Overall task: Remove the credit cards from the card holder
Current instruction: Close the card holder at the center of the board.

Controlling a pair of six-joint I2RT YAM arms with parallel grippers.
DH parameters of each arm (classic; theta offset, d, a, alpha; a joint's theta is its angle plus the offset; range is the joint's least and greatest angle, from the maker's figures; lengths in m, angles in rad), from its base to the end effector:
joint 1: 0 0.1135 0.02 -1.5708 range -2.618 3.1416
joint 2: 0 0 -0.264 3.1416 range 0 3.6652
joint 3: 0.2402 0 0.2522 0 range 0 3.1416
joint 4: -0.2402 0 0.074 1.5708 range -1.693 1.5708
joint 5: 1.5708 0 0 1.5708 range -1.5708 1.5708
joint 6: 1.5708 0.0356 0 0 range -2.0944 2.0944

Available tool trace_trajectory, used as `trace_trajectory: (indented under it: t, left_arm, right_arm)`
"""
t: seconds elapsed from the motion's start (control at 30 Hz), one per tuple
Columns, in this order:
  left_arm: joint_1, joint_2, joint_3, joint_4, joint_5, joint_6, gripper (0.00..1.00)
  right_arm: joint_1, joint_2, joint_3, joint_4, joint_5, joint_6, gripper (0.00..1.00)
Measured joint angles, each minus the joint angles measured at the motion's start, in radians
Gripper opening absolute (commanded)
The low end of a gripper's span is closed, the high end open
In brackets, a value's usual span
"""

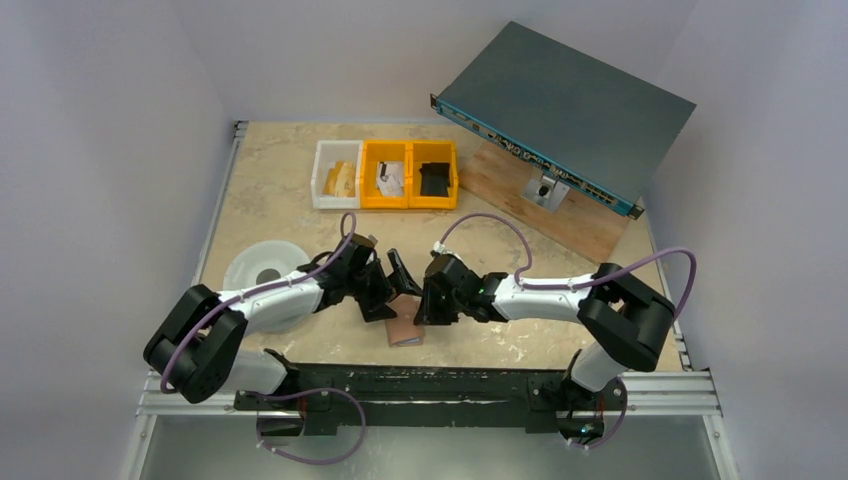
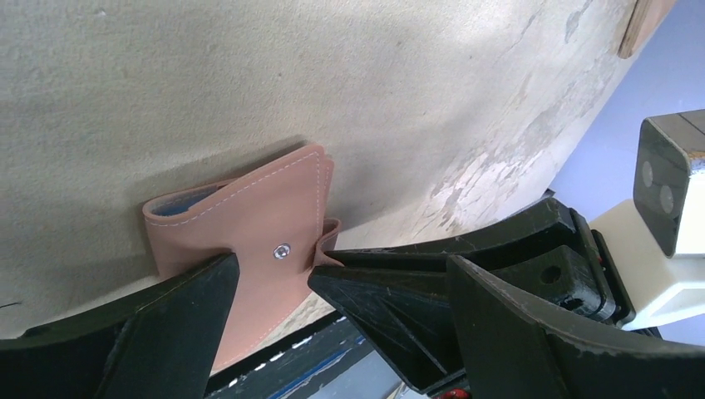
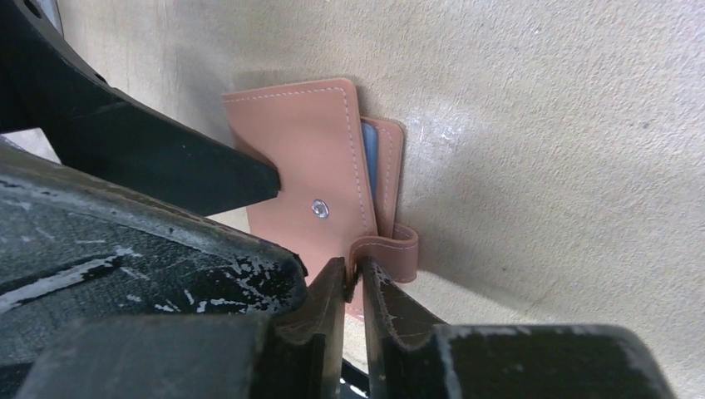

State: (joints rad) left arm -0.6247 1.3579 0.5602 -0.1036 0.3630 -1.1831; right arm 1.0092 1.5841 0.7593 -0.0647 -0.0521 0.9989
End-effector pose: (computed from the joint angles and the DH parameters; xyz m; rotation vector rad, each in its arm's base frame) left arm 0.1912 -0.1534 0.1540 -0.6002 2.7428 -1.0839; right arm 0.1597 0.2573 0.1532 -0.0387 2.6939 0.8433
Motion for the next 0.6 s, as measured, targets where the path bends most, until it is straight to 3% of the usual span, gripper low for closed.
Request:
trace_trajectory:
  t: [0.37,0.6]
  left_arm:
    - [0.001,-0.021,0.029,-0.077,-0.027,0.069,1.00]
    - [0.000,-0.021,0.047,-0.103,-0.026,0.099,1.00]
  right_arm:
    - [0.002,-0.010,-0.016,0.013,-0.004,0.032,0.41]
    - [0.005,-0.041,-0.027,0.010,-0.004,0.032,0.45]
